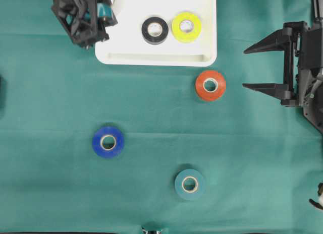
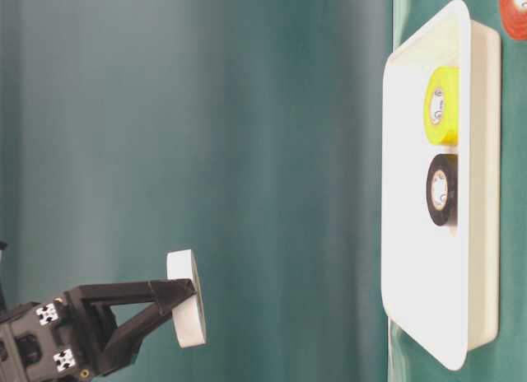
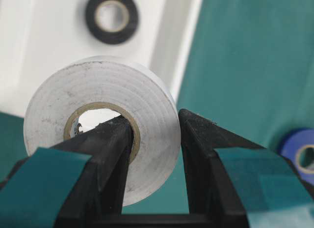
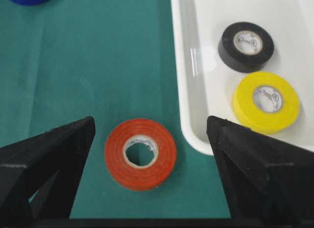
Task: Pick up the tape from a random location and place it into the white case.
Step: 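Lift the white tape roll and carry it toward the white tray, then lower the white tape roll into the tray's left corner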
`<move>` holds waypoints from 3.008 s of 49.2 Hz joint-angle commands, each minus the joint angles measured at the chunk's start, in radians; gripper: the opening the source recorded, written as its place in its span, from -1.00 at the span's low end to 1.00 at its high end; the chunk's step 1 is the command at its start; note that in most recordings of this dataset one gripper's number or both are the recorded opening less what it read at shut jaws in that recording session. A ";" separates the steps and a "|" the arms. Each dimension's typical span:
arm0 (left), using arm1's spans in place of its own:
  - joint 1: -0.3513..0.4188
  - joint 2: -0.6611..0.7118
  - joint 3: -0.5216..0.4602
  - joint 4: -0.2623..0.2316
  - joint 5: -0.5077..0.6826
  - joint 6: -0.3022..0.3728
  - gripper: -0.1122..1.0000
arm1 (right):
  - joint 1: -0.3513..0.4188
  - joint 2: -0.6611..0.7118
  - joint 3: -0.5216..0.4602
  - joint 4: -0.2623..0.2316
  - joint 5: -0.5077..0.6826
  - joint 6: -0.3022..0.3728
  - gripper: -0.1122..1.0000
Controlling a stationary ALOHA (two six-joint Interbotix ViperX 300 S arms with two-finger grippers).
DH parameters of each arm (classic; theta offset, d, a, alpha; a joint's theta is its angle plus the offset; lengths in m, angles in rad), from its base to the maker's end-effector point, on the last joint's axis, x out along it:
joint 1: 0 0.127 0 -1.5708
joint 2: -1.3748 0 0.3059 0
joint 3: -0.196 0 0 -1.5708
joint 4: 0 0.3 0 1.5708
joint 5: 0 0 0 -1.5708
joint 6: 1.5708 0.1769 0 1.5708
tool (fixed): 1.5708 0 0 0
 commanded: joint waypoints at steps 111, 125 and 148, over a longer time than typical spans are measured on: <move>0.120 0.238 0.268 -0.003 -0.523 0.037 -0.34 | 0.000 0.006 -0.017 -0.009 0.008 -0.005 0.81; 0.120 0.281 0.293 -0.003 -0.621 0.037 -0.34 | -0.002 0.008 -0.017 -0.009 0.006 -0.005 0.81; 0.121 0.299 0.295 -0.005 -0.624 0.040 -0.34 | -0.002 0.009 -0.015 -0.009 0.006 -0.005 0.81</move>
